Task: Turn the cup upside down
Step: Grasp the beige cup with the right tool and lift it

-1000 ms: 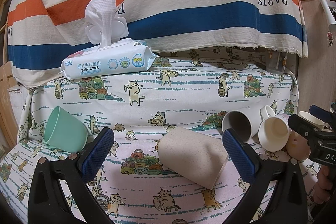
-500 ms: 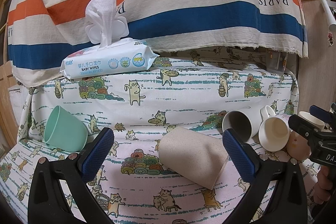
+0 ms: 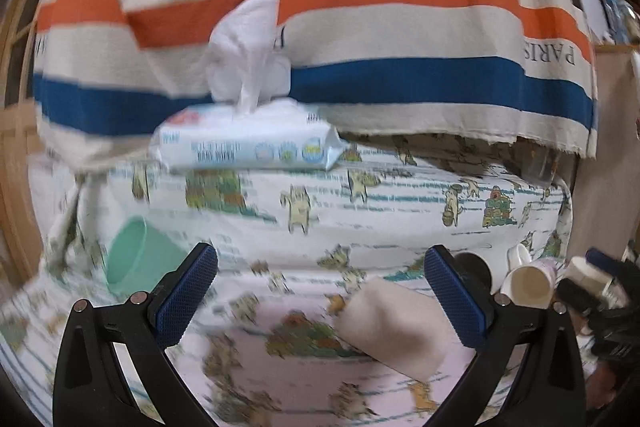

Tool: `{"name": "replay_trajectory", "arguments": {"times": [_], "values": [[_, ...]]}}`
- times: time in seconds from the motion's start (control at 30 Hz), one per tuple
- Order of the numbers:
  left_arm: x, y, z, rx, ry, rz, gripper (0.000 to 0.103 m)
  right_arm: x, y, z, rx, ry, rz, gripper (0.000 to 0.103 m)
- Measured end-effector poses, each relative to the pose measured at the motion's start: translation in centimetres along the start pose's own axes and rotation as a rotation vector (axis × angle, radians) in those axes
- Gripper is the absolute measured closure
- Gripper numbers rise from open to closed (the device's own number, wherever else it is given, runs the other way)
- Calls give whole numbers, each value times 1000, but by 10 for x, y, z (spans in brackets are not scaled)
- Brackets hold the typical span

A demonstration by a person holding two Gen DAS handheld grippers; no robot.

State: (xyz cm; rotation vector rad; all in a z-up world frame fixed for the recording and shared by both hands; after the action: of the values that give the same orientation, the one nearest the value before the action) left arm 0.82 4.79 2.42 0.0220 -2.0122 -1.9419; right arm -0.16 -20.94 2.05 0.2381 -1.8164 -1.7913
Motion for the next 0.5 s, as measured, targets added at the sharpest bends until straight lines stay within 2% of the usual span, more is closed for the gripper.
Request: {"name": "replay_trajectory", "arguments": {"times": [0.07, 0.17, 0.27, 0.3, 0.37, 0.43, 0.5], "values": [[-2, 1, 4, -30, 46, -15, 0, 8, 5, -4, -29, 10, -44, 1], [-7, 5, 18, 46, 7, 33, 0, 9, 15, -4, -48, 39, -35, 1], [-1, 10, 25, 81, -8, 19, 0, -4, 27, 9, 17, 138, 64, 1], [3, 11, 26, 82, -2, 4, 0, -13, 33, 17, 49, 240, 136, 1], [7, 13, 28, 94, -7, -9, 0, -22, 38, 29, 90, 379, 209, 1], [8, 14, 29, 108, -28, -3, 0, -31, 44, 41, 142, 422, 225, 1], [7, 15, 28, 105, -27, 2, 0, -48, 47, 47, 126, 457, 272, 1]]}}
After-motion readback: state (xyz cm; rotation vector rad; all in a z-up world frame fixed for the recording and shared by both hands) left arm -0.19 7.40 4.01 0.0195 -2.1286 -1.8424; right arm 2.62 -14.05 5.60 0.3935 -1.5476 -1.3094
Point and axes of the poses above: each gripper's, at about its wrist camera, not at the fingertips, and x roughly against the way its jaws point, z to its left, y to its top, the point moved 1 cm from there along -x, roughly the way its jaws point, and after that the axes turned 14 degrees about y, right-handed, at the moved point
